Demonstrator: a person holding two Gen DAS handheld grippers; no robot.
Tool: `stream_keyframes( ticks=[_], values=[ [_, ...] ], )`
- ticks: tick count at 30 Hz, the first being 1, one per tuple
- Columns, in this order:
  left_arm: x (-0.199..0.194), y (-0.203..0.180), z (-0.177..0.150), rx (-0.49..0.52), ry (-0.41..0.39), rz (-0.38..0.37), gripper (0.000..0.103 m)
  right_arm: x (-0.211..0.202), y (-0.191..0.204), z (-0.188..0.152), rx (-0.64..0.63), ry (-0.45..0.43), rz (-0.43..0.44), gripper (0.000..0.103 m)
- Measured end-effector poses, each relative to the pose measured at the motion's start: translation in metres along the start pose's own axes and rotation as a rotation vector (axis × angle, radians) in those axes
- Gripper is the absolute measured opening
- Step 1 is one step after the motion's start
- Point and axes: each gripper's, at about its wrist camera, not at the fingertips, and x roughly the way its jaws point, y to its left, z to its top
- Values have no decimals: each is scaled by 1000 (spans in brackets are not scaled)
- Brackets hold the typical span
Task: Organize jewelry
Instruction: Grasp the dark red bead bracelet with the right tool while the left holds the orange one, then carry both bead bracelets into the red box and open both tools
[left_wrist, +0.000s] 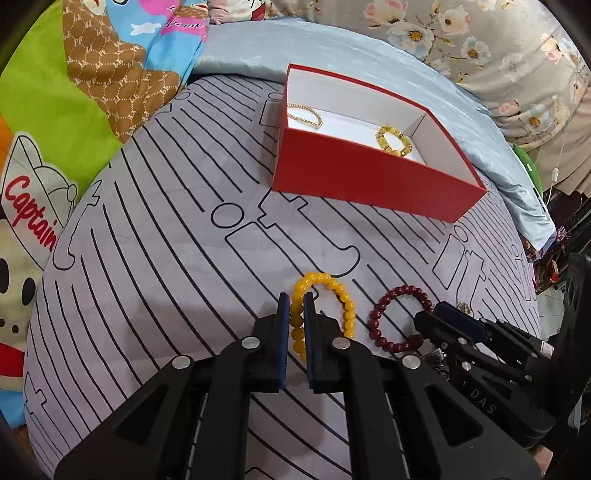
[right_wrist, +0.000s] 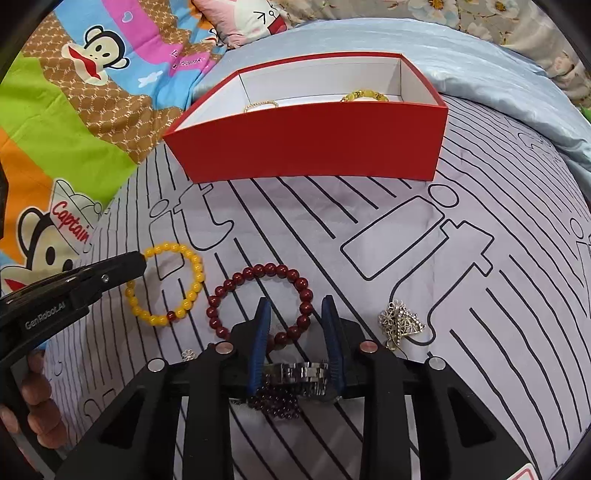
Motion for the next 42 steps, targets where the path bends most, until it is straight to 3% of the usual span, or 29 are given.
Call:
stream_keyframes(
  ticks=[6,13,27,34,42],
  values=[
    [6,2,-3,-4,16,4,7,4,4,2,-46,-12,-62,8],
    [-2,-3,-3,10,-1,0,7,-4,-2,3,-11,-18,-35,7],
    [-38,-28,16,60,-77,-54,7,-61,-3,20,14,-135,-14,7],
    [-54,-46,45,104,-142,-91,7,-82,-6,49,8,-199,-10,7],
    [-55,-69,108,154,-244,-83,7,-86,-8,108,-20,-269,-14,7]
  ],
)
